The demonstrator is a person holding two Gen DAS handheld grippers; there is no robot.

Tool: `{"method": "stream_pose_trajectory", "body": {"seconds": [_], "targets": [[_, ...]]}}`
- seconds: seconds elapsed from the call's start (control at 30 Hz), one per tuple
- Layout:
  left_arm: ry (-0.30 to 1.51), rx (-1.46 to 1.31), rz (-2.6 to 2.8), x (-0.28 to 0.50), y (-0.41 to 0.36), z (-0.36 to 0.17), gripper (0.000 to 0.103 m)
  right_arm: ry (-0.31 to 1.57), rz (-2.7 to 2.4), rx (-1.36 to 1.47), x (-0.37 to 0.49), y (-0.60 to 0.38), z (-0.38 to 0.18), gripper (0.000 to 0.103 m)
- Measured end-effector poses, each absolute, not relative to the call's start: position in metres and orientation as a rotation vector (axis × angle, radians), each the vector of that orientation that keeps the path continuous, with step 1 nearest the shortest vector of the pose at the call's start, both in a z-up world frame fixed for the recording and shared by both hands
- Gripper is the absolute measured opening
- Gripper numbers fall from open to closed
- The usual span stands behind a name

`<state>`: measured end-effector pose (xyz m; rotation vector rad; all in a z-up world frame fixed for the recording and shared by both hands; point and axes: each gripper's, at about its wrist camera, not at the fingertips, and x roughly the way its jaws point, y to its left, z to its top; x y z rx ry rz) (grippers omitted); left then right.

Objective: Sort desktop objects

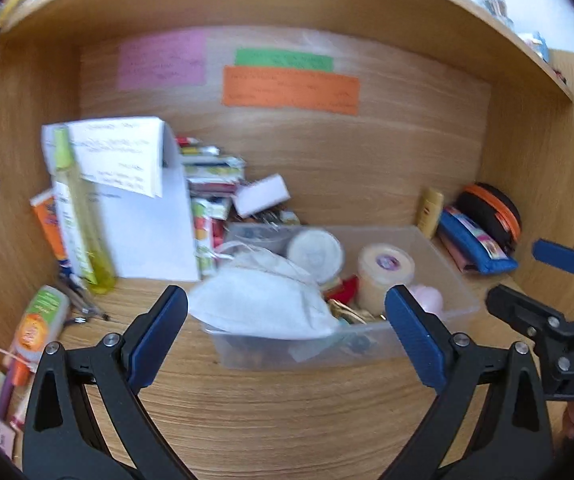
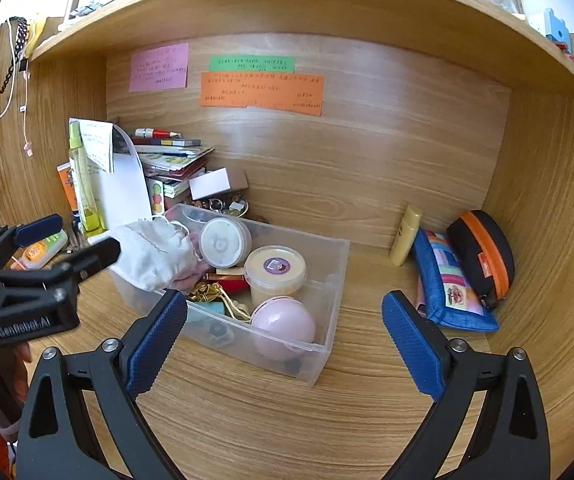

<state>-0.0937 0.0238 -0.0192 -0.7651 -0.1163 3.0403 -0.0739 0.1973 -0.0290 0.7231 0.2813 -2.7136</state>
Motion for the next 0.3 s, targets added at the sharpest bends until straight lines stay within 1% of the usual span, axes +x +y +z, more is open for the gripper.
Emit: {"method": "stream_pose_trajectory", "body": {"seconds": [0.3], "targets": [[-0.091, -0.799, 3.01, -0.104, 0.032, -0.028, 0.1, 0.245, -2.713, 0.777, -0.088, 0.204, -0.038, 0.097]]}}
